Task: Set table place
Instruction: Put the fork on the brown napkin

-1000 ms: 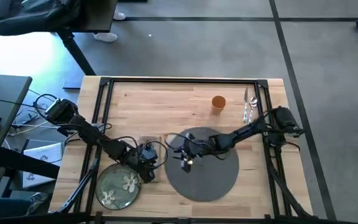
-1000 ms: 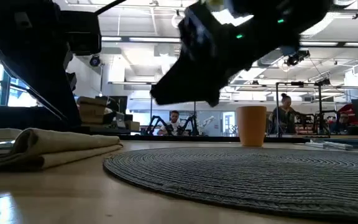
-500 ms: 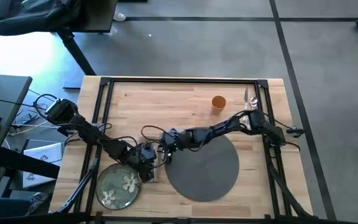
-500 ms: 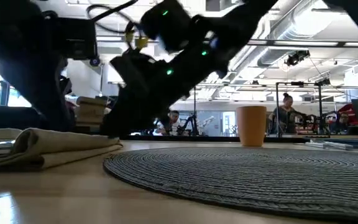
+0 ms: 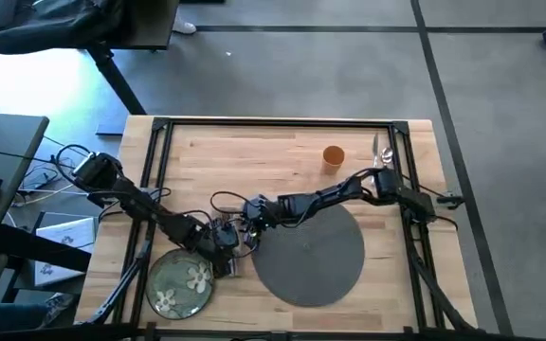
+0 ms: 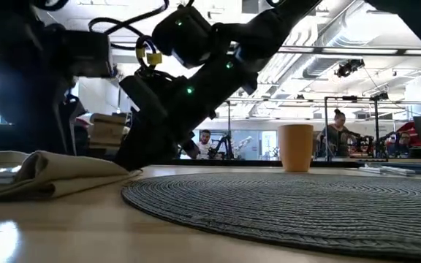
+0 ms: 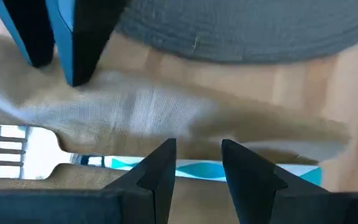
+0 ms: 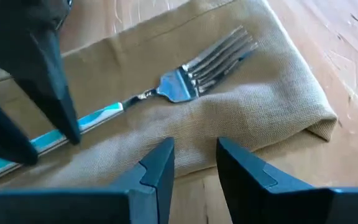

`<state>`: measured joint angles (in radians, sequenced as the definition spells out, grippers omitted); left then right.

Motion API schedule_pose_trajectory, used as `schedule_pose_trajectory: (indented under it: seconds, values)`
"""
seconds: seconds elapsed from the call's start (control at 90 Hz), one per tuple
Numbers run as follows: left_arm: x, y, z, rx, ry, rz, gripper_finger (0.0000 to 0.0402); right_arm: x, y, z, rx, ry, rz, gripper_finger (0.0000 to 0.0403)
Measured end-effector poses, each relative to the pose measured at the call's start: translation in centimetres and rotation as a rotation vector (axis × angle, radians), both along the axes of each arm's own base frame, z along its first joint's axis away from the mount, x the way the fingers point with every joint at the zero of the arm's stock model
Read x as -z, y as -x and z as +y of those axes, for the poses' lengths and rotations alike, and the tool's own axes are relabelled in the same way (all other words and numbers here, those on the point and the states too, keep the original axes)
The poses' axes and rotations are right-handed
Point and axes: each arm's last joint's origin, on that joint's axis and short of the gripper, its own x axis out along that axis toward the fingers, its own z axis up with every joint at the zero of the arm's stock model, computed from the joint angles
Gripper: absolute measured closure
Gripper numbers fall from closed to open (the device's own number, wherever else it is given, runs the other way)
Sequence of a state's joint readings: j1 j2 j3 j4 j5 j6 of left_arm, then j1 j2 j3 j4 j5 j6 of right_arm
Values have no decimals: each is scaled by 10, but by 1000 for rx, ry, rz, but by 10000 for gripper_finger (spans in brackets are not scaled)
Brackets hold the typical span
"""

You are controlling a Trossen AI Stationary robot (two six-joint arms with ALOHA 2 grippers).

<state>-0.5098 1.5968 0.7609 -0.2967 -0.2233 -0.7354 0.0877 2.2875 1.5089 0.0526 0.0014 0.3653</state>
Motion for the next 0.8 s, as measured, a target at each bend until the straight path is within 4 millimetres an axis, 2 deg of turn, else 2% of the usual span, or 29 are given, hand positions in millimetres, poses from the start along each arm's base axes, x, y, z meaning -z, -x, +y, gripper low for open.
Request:
schedule_pose_trajectory:
  seconds: [0.156,0.589,0.8]
  values:
    - [4,0,0,4,-3,22,287,0,0,0,10,4,3,304]
    - [1,3,0,16,18,41,287,1,1,1,9,8,4,304]
    - [-24,-8,-3,2,-27,-1,287,-7,1,3,-3,3,5,304]
